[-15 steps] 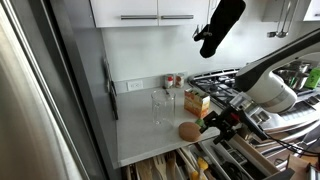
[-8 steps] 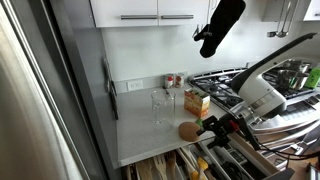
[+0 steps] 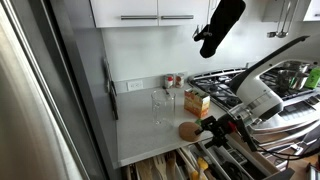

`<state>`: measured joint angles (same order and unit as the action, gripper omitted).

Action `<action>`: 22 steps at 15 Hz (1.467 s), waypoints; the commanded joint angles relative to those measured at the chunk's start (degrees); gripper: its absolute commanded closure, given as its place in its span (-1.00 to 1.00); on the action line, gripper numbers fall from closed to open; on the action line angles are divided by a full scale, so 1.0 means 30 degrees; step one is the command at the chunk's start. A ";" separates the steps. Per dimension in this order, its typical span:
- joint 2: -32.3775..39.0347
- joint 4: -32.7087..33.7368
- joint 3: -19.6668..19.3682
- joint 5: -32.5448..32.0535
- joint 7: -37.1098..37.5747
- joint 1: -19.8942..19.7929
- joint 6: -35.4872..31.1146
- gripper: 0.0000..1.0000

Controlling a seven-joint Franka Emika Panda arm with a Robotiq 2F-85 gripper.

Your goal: Put the lid on the glass jar

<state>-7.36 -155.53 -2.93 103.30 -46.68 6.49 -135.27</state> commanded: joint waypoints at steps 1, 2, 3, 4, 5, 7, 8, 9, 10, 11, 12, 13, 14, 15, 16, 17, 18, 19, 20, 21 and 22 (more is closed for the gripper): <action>0.0643 0.0263 0.0501 0.1157 -0.1113 -0.1219 0.0710 -1.00; 0.0802 0.0316 0.0473 0.1543 -0.1416 -0.1427 0.0918 -1.00; 0.1000 0.0393 0.0399 0.1987 -0.1817 -0.1641 0.1202 -1.00; 0.1162 0.0442 0.0406 0.2247 -0.2060 -0.1795 0.1252 -1.00; 0.1399 0.0496 0.0383 0.2475 -0.2201 -0.1956 0.1455 -1.00; 0.1863 0.0571 0.0366 0.2844 -0.2453 -0.2172 0.1938 -1.00; 0.2129 0.0613 0.0394 0.2956 -0.2512 -0.2218 0.2044 -1.00; 0.2392 0.0640 0.0384 0.3120 -0.2598 -0.2260 0.2278 -1.00; 0.2639 0.0666 0.0366 0.3253 -0.2655 -0.2285 0.2589 -1.00; 0.2877 0.0696 0.0367 0.3393 -0.2697 -0.2278 0.2828 -1.00; 0.3113 0.0742 0.0391 0.3629 -0.2890 -0.2239 0.3007 -1.00; 0.3316 0.0796 0.0365 0.3933 -0.3092 -0.2236 0.3315 -1.00; 0.3503 0.0875 0.0318 0.4321 -0.3416 -0.2249 0.3525 -1.00; 0.3686 0.0964 0.0272 0.4755 -0.3738 -0.2262 0.3678 -1.00; 0.3886 0.1048 0.0226 0.5178 -0.3905 -0.2283 0.3954 -1.00; 0.4058 0.1128 0.0201 0.5633 -0.4138 -0.2282 0.4072 -1.00; 0.4241 0.1202 0.0159 0.6007 -0.4250 -0.2308 0.4394 -1.00; 0.4421 0.1264 0.0123 0.6395 -0.4456 -0.2315 0.4605 -1.00; 0.4539 0.1317 0.0097 0.6773 -0.4702 -0.2313 0.4714 -1.00; 0.4652 0.1381 0.0066 0.7085 -0.4926 -0.2324 0.4853 -1.00; 0.4757 0.1427 0.0037 0.7276 -0.5135 -0.2325 0.4962 -1.00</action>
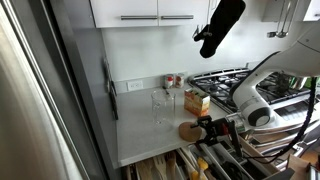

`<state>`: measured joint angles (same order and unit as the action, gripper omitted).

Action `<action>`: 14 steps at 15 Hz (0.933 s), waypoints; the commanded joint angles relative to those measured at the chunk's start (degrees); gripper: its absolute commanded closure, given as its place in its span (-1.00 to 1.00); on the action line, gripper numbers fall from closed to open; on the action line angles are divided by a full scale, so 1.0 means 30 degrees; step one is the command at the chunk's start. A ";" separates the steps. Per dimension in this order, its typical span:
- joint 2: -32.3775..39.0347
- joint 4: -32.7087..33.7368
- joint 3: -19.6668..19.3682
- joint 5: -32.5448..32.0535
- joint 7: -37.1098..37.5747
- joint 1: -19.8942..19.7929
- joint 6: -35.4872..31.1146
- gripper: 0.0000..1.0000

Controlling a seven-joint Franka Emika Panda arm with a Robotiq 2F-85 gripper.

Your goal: Put the lid on the glass jar

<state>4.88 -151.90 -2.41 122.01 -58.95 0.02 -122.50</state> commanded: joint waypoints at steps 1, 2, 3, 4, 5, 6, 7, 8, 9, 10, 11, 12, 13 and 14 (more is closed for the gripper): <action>0.0757 0.0244 -0.0196 0.1241 -0.1247 -0.0183 0.0845 -0.60; 0.0777 0.0206 -0.0247 0.1313 -0.1309 -0.0200 0.0929 -0.48; 0.0786 0.0125 -0.0295 0.1309 -0.1255 -0.0220 0.0950 -0.32; 0.0703 -0.0001 -0.0362 0.1239 -0.1089 -0.0266 0.1017 -0.18; 0.0609 -0.0127 -0.0422 0.1122 -0.0963 -0.0291 0.1040 0.00; 0.0474 -0.0256 -0.0475 0.1072 -0.0858 -0.0324 0.1192 0.13; 0.0288 -0.0414 -0.0538 0.0998 -0.0771 -0.0395 0.1527 0.24; 0.0099 -0.0555 -0.0581 0.0985 -0.0745 -0.0447 0.1754 0.39; -0.0113 -0.0705 -0.0627 0.0932 -0.0646 -0.0507 0.2099 0.49; -0.0322 -0.0787 -0.0671 0.0864 -0.0636 -0.0561 0.2186 0.51; -0.0577 -0.0850 -0.0715 0.0816 -0.0578 -0.0630 0.2349 0.54; -0.0881 -0.0891 -0.0760 0.0757 -0.0552 -0.0715 0.2445 0.60; -0.1245 -0.0964 -0.0798 0.0671 -0.0576 -0.0798 0.2428 0.64; -0.1537 -0.1010 -0.0843 0.0596 -0.0586 -0.0891 0.2461 0.64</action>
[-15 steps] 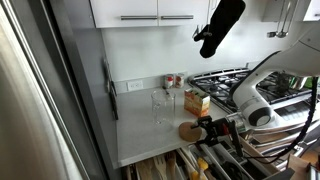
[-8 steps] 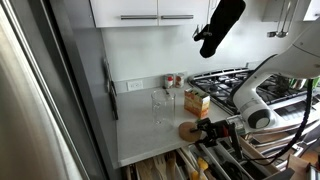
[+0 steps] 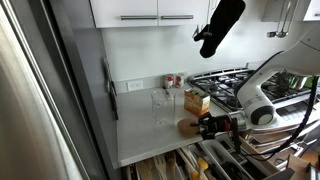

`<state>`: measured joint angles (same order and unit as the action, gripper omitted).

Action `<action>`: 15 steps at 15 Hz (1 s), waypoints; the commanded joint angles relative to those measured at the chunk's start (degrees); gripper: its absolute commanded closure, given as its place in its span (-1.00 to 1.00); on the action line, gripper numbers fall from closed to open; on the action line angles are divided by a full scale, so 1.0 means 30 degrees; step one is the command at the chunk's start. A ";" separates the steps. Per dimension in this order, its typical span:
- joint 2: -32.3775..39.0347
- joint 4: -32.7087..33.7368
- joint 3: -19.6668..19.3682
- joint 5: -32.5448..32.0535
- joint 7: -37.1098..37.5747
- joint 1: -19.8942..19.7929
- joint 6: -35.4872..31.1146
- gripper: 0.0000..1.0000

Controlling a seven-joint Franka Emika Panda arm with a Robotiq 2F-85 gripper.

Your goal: Put the lid on the glass jar

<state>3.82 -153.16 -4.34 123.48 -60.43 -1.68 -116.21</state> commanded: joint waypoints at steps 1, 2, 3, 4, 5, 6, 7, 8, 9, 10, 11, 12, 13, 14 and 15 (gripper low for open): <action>-0.1560 -0.0715 -0.0203 0.0056 -0.0123 -0.0382 0.0364 0.65; -0.1867 -0.0731 -0.0214 0.0024 -0.0160 -0.0463 0.0361 0.65; -0.2221 -0.0775 -0.0228 -0.0006 -0.0132 -0.0561 0.0407 0.65; -0.2552 -0.0785 -0.0228 -0.0027 -0.0167 -0.0651 0.0348 0.65; -0.2923 -0.0820 -0.0216 -0.0046 -0.0149 -0.0744 0.0361 0.65; -0.3324 -0.0854 -0.0194 -0.0109 -0.0127 -0.0821 0.0311 0.65; -0.3726 -0.0883 -0.0171 -0.0208 -0.0109 -0.0905 0.0240 0.65; -0.4179 -0.0939 -0.0162 -0.0303 -0.0019 -0.1005 0.0142 0.65; -0.4680 -0.1006 -0.0164 -0.0477 0.0022 -0.1131 0.0021 0.65; -0.5152 -0.1087 -0.0183 -0.0650 0.0154 -0.1269 0.0093 0.65; -0.5687 -0.1137 -0.0156 -0.0958 0.0268 -0.1406 -0.0099 0.65; -0.6156 -0.1184 -0.0112 -0.1280 0.0397 -0.1536 -0.0204 0.65; -0.6720 -0.1256 -0.0041 -0.1686 0.0542 -0.1674 -0.0444 0.65; -0.7203 -0.1331 -0.0014 -0.2136 0.0742 -0.1821 -0.0425 0.65; -0.7719 -0.1373 0.0056 -0.2545 0.0949 -0.1954 -0.0600 0.65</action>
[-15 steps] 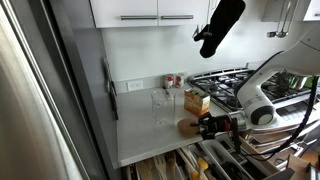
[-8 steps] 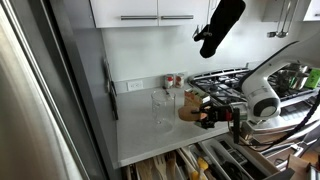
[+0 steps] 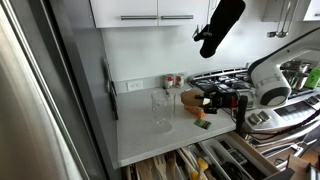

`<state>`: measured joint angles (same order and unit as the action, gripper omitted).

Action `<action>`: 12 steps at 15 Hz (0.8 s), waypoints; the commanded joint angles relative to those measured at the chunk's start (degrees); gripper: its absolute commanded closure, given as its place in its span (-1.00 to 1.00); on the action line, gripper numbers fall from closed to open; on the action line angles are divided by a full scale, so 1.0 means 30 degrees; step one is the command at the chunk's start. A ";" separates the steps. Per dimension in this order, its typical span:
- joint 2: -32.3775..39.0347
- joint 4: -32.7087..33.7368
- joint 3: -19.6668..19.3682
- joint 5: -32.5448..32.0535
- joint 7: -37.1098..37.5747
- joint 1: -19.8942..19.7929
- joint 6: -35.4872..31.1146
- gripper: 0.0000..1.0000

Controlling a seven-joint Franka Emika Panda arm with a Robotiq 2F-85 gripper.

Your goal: Put the lid on the glass jar

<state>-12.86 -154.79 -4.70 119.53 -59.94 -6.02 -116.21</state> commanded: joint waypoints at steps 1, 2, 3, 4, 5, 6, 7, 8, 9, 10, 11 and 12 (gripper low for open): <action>-0.2681 -0.0836 0.0275 -0.1736 0.1054 -0.0611 -0.0775 0.65; -0.3100 -0.0803 0.0355 -0.2225 0.1350 -0.0693 -0.0844 0.65; -0.3499 -0.0694 0.0511 -0.2772 0.1766 -0.0718 -0.0973 0.65; -0.3786 -0.0549 0.0668 -0.3294 0.2214 -0.0705 -0.0999 0.65; -0.4016 -0.0365 0.0889 -0.3775 0.2687 -0.0648 -0.1140 0.65; -0.4136 -0.0127 0.1120 -0.4234 0.3180 -0.0565 -0.1137 0.65; -0.4179 0.0154 0.1362 -0.4579 0.3595 -0.0494 -0.1137 0.65; -0.4050 0.0603 0.1734 -0.4912 0.4030 -0.0339 -0.1188 0.65; -0.3803 0.1124 0.2182 -0.5137 0.4391 -0.0180 -0.1431 0.65; -0.3477 0.1675 0.2548 -0.5365 0.4721 -0.0023 -0.1516 0.65; -0.3170 0.2208 0.2907 -0.5676 0.5081 0.0090 -0.1787 0.65; -0.2829 0.2816 0.3256 -0.6015 0.5480 0.0200 -0.2140 0.65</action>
<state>-23.99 -151.03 2.49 104.86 -47.53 -6.56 -119.49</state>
